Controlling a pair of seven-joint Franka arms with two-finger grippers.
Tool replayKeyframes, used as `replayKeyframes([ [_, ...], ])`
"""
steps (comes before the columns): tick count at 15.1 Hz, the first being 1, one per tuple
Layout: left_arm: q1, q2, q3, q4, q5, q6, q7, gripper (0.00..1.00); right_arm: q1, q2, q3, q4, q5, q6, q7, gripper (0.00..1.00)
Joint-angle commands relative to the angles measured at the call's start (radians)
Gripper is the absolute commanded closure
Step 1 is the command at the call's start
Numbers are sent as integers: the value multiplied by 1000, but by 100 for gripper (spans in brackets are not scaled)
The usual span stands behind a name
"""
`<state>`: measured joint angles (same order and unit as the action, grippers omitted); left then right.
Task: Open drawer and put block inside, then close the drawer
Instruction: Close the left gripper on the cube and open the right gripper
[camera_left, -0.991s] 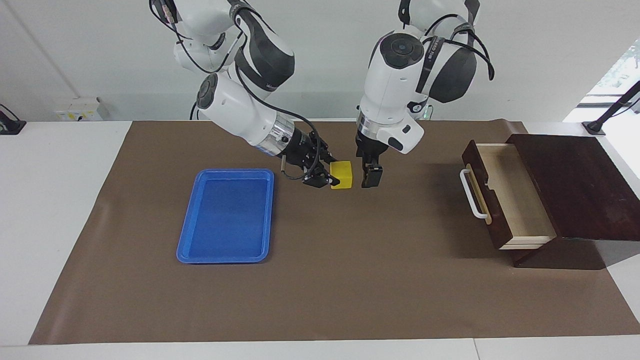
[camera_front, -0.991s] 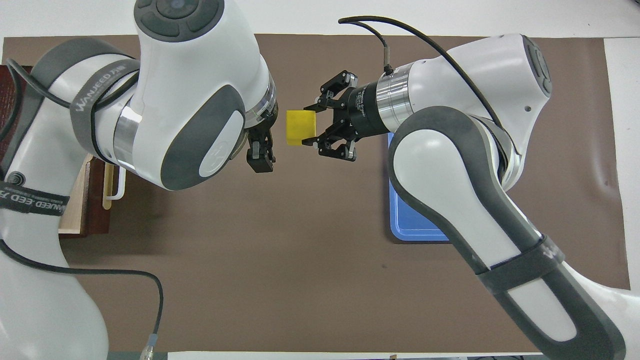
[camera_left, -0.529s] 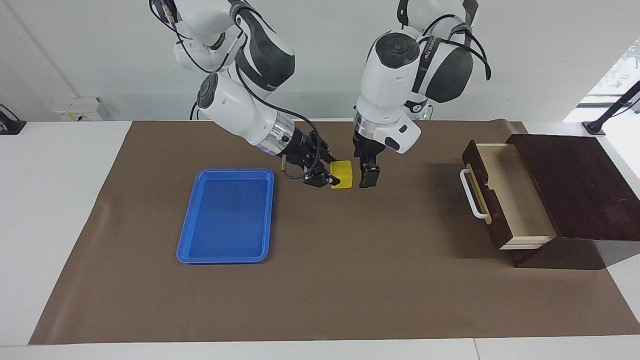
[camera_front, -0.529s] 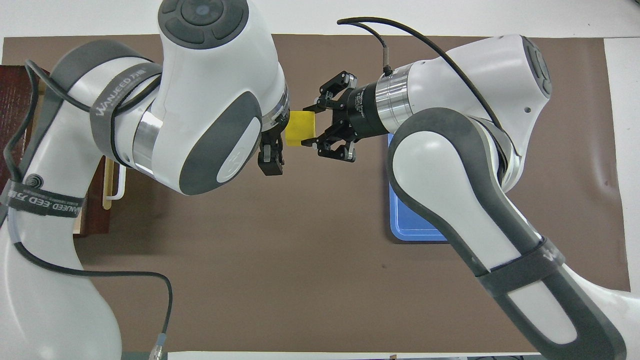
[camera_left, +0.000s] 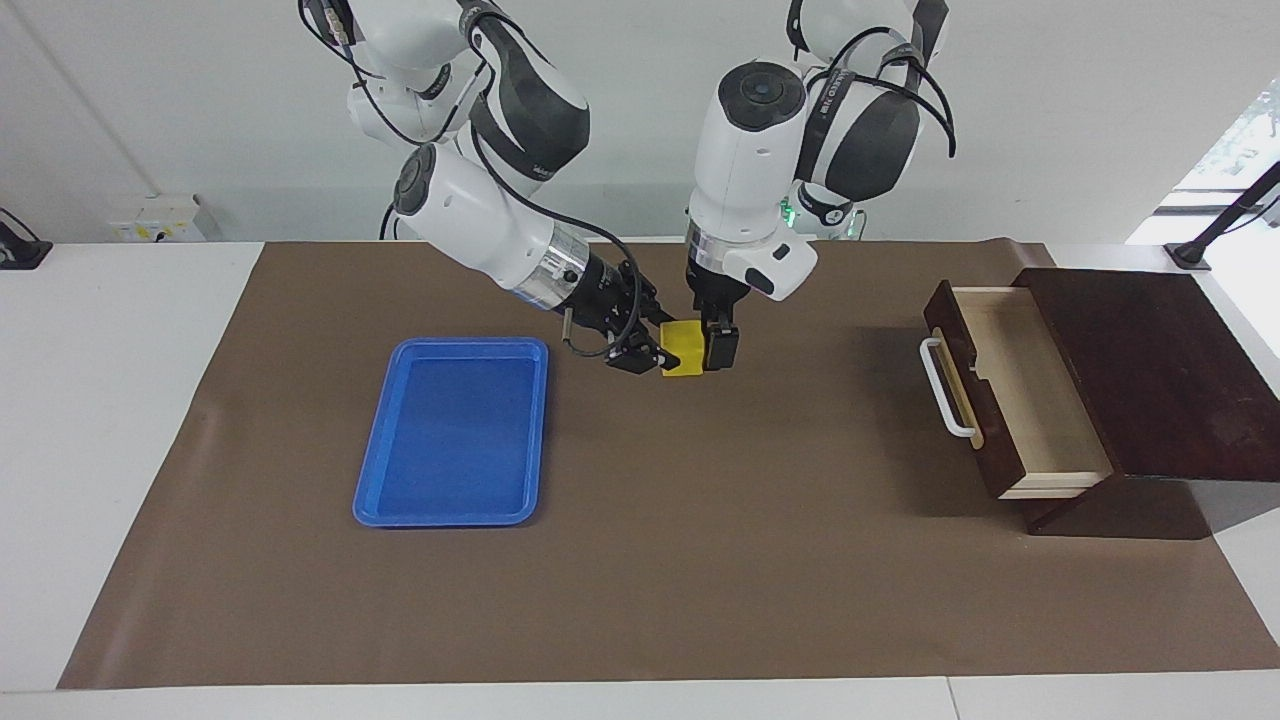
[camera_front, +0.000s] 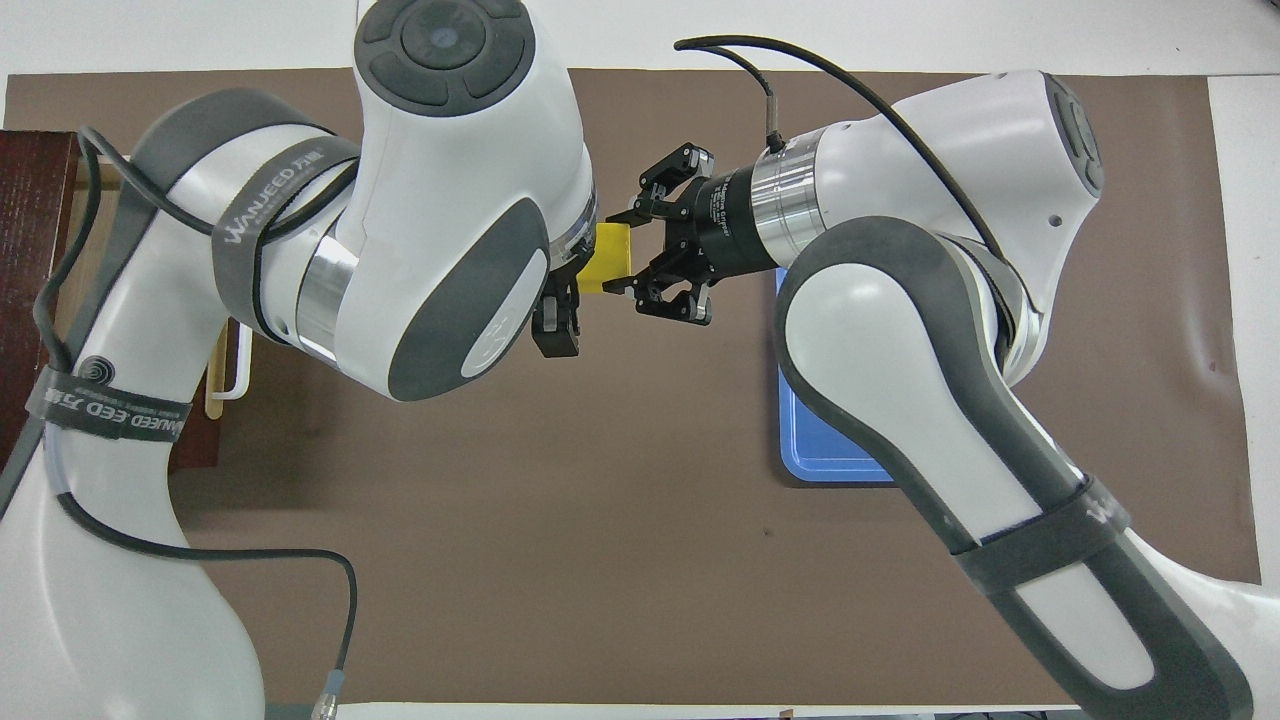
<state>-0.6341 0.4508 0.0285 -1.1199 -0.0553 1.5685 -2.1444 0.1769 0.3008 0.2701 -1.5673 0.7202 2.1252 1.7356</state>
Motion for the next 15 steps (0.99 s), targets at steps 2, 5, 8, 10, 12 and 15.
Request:
replayKeyframes([
  [2, -27, 45, 24, 74, 19, -30, -29, 0, 3, -26, 0, -27, -12, 21, 27, 100],
  [5, -36, 46, 24, 74, 17, -25, -35, 0, 1, -26, 0, -27, -11, 21, 27, 100],
  [8, -41, 49, 24, 74, 17, -21, -40, 0, 1, -26, 0, -27, -11, 21, 27, 100],
  [10, -42, 49, 24, 74, 17, -19, -40, 0, 1, -26, 0, -27, -12, 21, 27, 100],
  [12, -41, 49, 24, 74, 17, -19, -40, 13, 1, -26, 0, -27, -10, 21, 27, 100],
  [15, -41, 49, 24, 74, 17, -4, -40, 70, 1, -26, 1, -27, -12, 21, 27, 100],
])
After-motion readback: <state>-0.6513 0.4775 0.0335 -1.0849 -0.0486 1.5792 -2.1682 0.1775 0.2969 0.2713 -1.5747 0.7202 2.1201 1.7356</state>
